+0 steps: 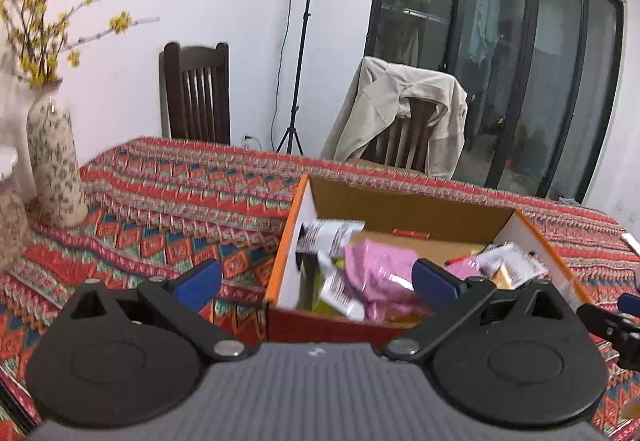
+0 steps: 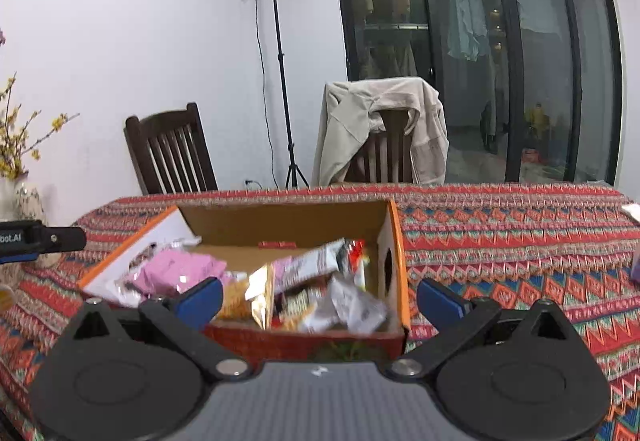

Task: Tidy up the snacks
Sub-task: 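Withdraw both tools from the box back toward the loose snacks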

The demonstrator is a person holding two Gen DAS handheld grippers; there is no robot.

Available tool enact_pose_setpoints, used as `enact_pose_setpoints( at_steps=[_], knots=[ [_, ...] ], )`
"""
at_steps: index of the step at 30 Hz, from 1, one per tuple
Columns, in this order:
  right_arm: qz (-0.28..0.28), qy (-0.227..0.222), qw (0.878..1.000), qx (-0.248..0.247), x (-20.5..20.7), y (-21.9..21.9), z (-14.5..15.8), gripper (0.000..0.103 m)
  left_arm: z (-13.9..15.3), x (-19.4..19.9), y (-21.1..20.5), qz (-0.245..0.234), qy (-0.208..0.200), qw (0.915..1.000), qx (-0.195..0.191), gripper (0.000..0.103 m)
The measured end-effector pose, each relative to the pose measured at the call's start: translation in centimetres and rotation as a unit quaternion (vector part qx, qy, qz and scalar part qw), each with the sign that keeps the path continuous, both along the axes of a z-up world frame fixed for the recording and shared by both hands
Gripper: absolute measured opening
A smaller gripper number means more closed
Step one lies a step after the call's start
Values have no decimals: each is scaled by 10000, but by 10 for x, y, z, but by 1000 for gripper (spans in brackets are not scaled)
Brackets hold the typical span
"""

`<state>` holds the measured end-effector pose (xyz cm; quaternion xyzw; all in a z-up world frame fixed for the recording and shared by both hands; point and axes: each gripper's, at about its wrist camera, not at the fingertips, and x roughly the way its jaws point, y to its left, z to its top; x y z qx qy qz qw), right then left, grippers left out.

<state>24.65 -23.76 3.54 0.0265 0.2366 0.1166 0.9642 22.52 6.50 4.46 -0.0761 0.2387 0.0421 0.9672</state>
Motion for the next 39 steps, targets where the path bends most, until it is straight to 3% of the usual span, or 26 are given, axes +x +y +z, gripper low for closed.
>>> enact_pose_setpoints(
  at_steps=[4, 11, 39],
  knots=[
    [70, 82, 9995, 306, -3, -5, -20, 103, -19, 3, 0, -74, -13, 9999, -70, 103],
    [43, 271, 9989, 373, 2, -6, -35, 103, -26, 1, 2, -234, -90, 9997, -56, 103],
    [116, 70, 9992, 388, -11, -2, -28, 103, -32, 0, 6, -269, 26, 9995, -185, 103]
  ],
)
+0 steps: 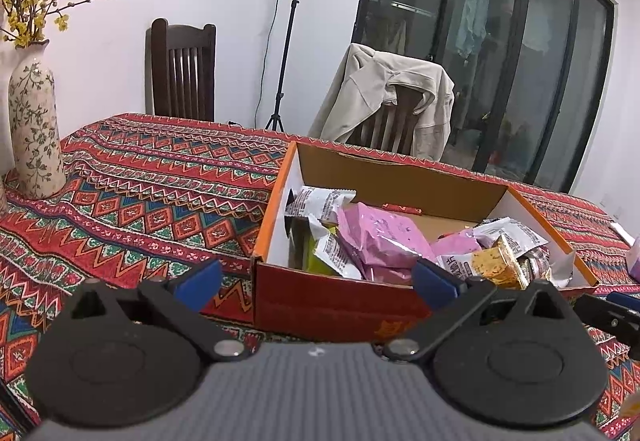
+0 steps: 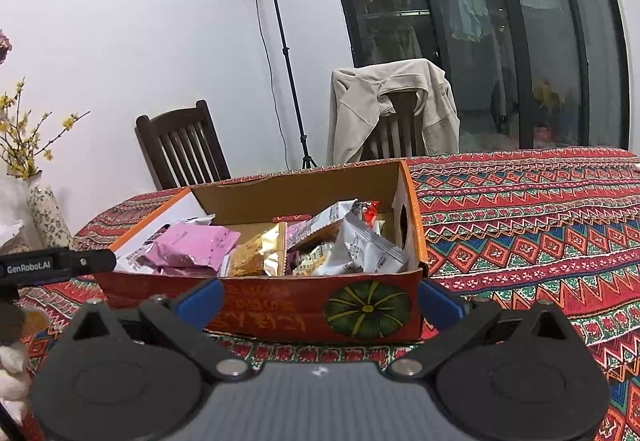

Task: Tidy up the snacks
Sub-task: 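Withdraw both tools from the box back toward the loose snacks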

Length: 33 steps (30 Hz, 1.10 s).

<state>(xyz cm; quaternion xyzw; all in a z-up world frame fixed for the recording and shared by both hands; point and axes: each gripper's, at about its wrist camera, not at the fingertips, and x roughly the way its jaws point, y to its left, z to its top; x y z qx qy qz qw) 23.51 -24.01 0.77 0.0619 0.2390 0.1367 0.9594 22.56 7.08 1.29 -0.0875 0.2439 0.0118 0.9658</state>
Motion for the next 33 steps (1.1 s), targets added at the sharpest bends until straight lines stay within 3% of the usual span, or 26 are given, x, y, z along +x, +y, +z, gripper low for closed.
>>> enact_pose_setpoints(
  at_steps=[24, 33],
  knots=[
    [-8, 9, 10000, -40, 1, -2, -1, 103, 2, -2, 2, 14, -25, 10000, -58, 103],
    [74, 5, 10000, 48, 2, -2, -3, 103, 2, -2, 8, 31, 56, 9997, -249, 103]
  ],
)
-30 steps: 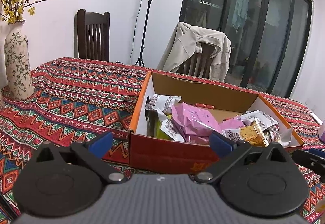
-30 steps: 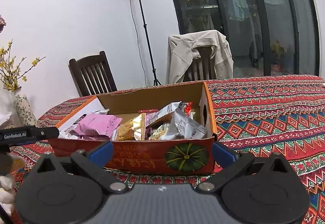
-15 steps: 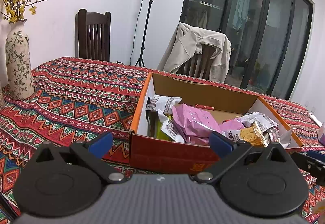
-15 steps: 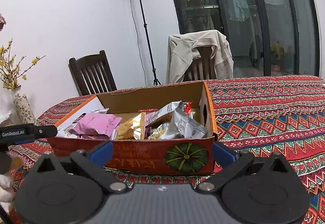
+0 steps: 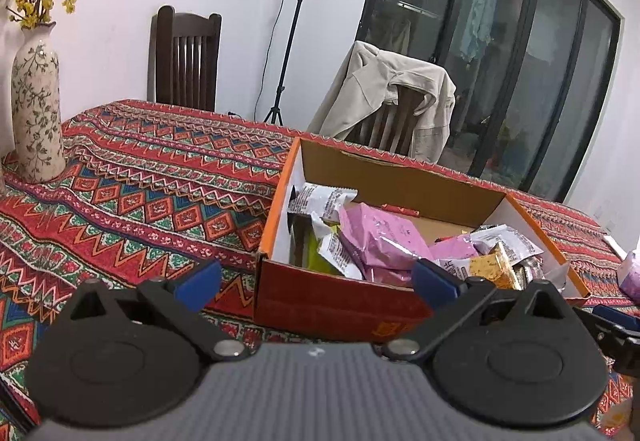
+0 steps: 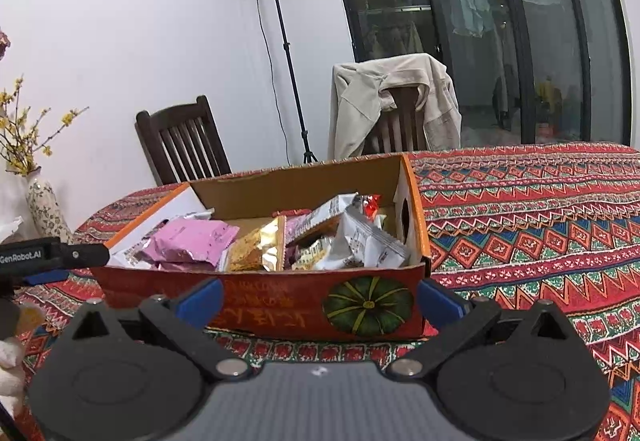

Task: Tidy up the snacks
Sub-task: 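Withdraw both tools from the box back toward the loose snacks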

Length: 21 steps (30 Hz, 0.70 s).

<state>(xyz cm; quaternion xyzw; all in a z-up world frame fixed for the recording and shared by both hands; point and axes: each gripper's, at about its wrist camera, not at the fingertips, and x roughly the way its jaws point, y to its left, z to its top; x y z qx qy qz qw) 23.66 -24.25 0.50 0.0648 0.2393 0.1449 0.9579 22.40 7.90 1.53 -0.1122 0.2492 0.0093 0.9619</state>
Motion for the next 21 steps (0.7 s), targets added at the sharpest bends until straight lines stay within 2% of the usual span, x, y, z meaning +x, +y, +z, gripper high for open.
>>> enact_pose_setpoints(
  at_steps=[9, 14, 21],
  knots=[
    [113, 52, 9998, -153, -2, 8, 2, 103, 11, -6, 3, 53, 148, 9999, -33, 103],
    [351, 130, 9986, -365, -22, 17, 8, 103, 21, -25, -1, -149, 234, 9996, 86, 103],
    [304, 191, 9985, -416, -58, 17, 15, 103, 22, -60, 1, -194, 230, 9994, 179, 103]
  ],
)
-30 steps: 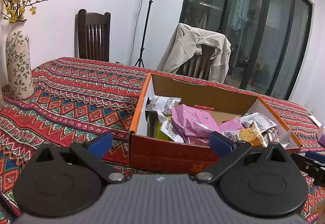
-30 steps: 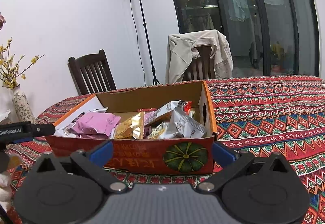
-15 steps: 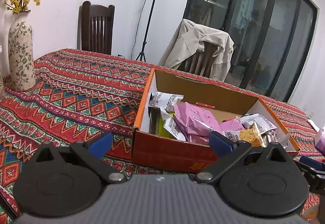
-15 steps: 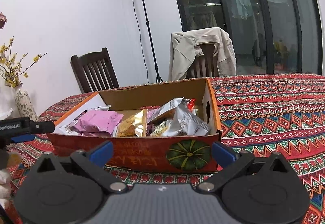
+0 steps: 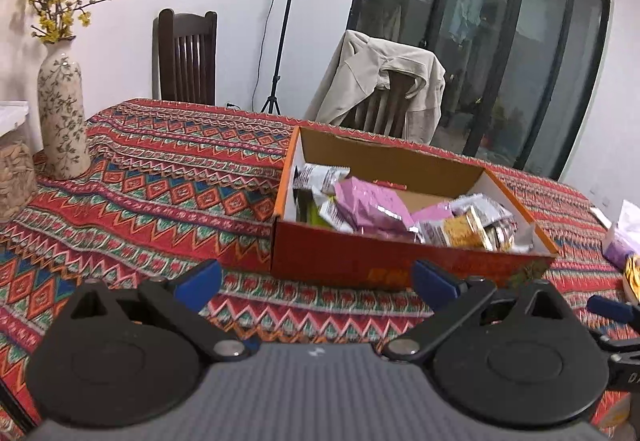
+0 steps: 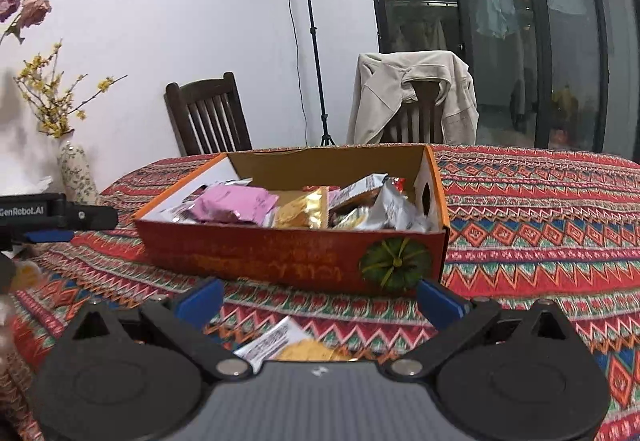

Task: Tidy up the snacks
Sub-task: 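Withdraw both tools from the box back toward the loose snacks, then grasp a white cracker packet on the cloth with the right tool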

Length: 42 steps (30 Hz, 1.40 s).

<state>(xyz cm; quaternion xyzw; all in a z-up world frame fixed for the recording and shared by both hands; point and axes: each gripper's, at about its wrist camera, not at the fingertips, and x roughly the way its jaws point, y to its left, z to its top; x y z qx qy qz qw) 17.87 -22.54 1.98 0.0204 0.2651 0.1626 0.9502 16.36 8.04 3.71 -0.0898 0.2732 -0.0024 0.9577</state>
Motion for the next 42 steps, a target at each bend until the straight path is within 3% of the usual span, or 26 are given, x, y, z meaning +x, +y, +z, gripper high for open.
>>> enact_pose_setpoints(
  at_steps=[7, 18, 31, 33, 36, 39, 41, 42],
  knots=[
    [-136, 29, 9999, 54, -35, 0, 4, 103, -1, -38, 8, -21, -90, 9999, -74, 103],
    [22, 236, 9996, 122, -77, 19, -5, 103, -21, -83, 29, 178, 147, 9997, -53, 103],
    [704, 1060, 9899, -631, -47, 90, -48, 103, -38, -96, 43, 202, 336, 9992, -116, 103],
    [702, 972, 9885, -921, -43, 101, -52, 103, -39, -97, 44, 204, 362, 9991, -116, 103],
    [774, 946, 9878, -964, -41, 106, -53, 103, -41, -98, 45, 162, 337, 9992, -156, 103],
    [874, 922, 9872, -969, -43, 106, -51, 94, -43, -96, 45, 175, 403, 9989, -150, 103],
    [907, 861, 9877, -941, -47, 105, -48, 75, -43, -96, 45, 169, 398, 9989, -159, 103],
    [943, 834, 9875, -954, -48, 106, -47, 72, -43, -96, 45, 161, 385, 9990, -171, 103]
  ],
)
